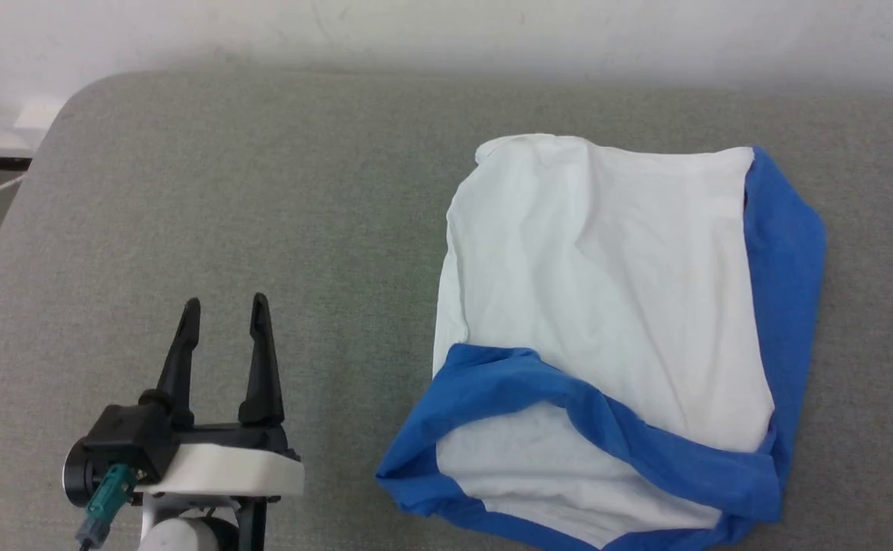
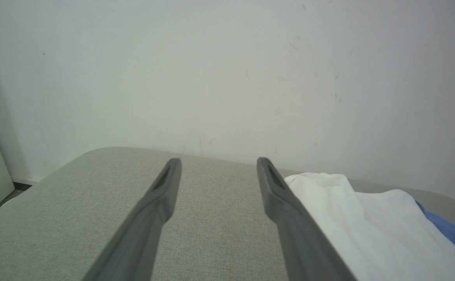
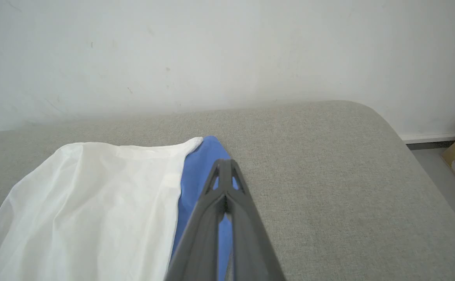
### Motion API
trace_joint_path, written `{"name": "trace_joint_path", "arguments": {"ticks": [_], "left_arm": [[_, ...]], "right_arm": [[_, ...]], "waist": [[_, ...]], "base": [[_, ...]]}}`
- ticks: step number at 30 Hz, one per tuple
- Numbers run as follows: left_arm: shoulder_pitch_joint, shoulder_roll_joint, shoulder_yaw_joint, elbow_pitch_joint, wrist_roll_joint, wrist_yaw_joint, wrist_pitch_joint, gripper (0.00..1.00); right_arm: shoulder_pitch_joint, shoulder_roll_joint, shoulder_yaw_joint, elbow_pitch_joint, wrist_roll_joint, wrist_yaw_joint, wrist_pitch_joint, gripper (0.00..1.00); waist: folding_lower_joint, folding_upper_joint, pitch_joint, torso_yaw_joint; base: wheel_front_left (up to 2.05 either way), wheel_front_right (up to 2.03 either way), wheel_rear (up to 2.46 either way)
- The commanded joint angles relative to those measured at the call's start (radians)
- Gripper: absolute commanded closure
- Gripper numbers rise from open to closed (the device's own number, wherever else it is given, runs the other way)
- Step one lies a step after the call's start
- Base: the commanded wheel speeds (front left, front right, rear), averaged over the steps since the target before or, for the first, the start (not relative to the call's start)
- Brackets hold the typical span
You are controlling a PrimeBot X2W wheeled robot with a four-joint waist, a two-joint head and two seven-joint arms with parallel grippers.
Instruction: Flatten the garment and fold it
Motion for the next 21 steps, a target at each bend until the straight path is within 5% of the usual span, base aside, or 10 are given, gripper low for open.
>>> {"name": "trace_joint_path", "arguments": {"ticks": [1,6,7,8,9,10,14,21], "left_arm": [[0.007,0.005,0.004,-0.003,-0.006,0.009,0.002,0.00],[-0.007,0.005,0.002,-0.010,-0.007,0.009,0.000,0.00],[-0.012,0.004,0.001,-0.012,-0.006,0.010,-0.001,0.00],[-0.016,0.002,0.000,-0.014,-0.005,0.011,-0.002,0.00],[-0.022,0.000,-0.003,-0.016,-0.004,0.010,-0.003,0.00],[-0.029,-0.003,-0.005,-0.017,-0.003,0.009,-0.005,0.00],[-0.060,-0.015,-0.014,-0.021,-0.002,0.004,-0.011,0.00],[-0.134,-0.036,-0.032,-0.014,0.017,-0.012,-0.020,0.00]], "right_arm": [[0.011,0.012,-0.011,0.007,-0.012,-0.001,-0.026,1.00],[-0.026,0.008,-0.033,0.067,-0.028,-0.001,-0.060,1.00],[-0.043,0.001,-0.032,0.081,-0.031,-0.001,-0.059,0.93],[-0.060,-0.005,-0.030,0.096,-0.032,-0.001,-0.053,0.57],[-0.081,-0.016,-0.029,0.110,-0.034,-0.001,-0.046,0.07],[-0.102,-0.025,-0.026,0.126,-0.037,-0.001,-0.038,0.00],[-0.206,-0.055,-0.012,0.193,-0.046,-0.001,0.028,0.00],[-0.391,-0.082,0.023,0.336,-0.028,-0.001,0.303,0.00]], "waist": [[0.0004,0.0000,0.006,-0.004],[0.0004,0.0000,0.054,0.007],[0.0004,0.0000,0.067,0.010],[0.0004,0.0000,0.082,0.013],[0.0004,0.0000,0.098,0.018],[0.0004,0.0000,0.112,0.022],[0.0004,0.0000,0.188,0.039],[0.0004,0.0000,0.322,0.067]], "base": [[0.00,0.00,0.00],[0.00,0.00,0.00],[0.00,0.00,0.00],[0.00,0.00,0.00],[0.00,0.00,0.00],[0.00,0.00,0.00],[0.00,0.00,0.00],[0.00,0.00,0.00]]}}
